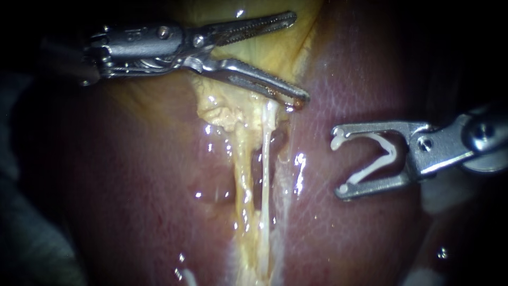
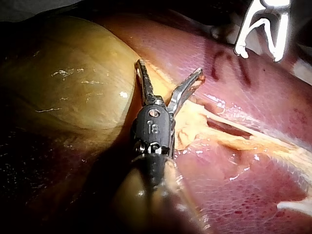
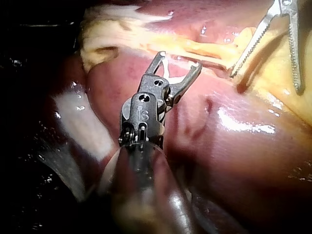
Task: Grabbing gallbladder
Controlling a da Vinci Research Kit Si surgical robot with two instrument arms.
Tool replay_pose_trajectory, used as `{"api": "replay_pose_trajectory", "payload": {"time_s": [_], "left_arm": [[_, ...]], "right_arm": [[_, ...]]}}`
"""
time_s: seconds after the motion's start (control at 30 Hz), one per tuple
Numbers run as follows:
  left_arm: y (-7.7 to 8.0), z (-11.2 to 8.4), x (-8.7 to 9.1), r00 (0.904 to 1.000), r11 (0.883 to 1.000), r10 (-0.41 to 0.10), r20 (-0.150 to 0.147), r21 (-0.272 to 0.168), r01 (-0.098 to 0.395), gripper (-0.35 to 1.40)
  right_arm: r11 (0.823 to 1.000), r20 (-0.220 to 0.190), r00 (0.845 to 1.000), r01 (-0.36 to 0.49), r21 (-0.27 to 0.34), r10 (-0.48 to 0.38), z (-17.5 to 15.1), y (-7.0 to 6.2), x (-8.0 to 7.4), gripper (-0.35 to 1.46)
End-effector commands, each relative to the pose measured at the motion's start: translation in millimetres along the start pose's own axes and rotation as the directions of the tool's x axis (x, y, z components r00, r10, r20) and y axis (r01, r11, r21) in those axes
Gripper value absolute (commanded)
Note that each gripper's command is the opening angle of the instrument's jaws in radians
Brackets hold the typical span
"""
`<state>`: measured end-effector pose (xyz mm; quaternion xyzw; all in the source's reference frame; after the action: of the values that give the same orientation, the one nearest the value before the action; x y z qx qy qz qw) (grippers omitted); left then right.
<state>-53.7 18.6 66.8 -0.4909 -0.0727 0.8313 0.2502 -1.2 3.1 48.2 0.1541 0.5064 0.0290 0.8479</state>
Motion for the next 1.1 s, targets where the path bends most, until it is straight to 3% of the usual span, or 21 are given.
{"api": "replay_pose_trajectory", "payload": {"time_s": [0.03, 0.33, 0.73, 0.9, 1.1], "left_arm": [[0.1, -0.1, 0.0, 1.0, 1.0, 0.0, 0.0, 0.0, 0.0, 1.13], [1.0, -2.2, 0.0, 1.0, 1.0, 0.0, -0.001, -0.009, 0.0, 1.13], [2.4, -9.9, -0.2, 1.0, 0.999, 0.002, -0.008, -0.047, -0.003, 1.08], [2.2, -12.8, -1.2, 0.9995, 0.998, 0.011, 0.031, -0.068, -0.009, 1.01], [2.5, -13.8, -2.1, 0.9958, 0.997, 0.021, 0.089, -0.079, -0.014, 0.89]], "right_arm": [[1.0, 0.0, 1.0, 0.0, 0.0, 0.0, 0.0, 0.0, 0.0, 0.49], [1.0, 0.0, 1.0, 0.0, 0.0, 0.0, 0.0, 0.0, 0.0, 0.49], [1.0, 0.0, 1.0, 0.0, 0.0, 0.0, -0.1, 0.0, 0.0, 0.49], [1.0, 0.0, 1.0, 0.0, 0.001, 0.0, -0.1, -0.1, 0.0, 0.49], [1.0, 0.0, 1.0, 0.001, 0.001, -0.001, -0.2, -0.1, -0.1, 0.49]]}}
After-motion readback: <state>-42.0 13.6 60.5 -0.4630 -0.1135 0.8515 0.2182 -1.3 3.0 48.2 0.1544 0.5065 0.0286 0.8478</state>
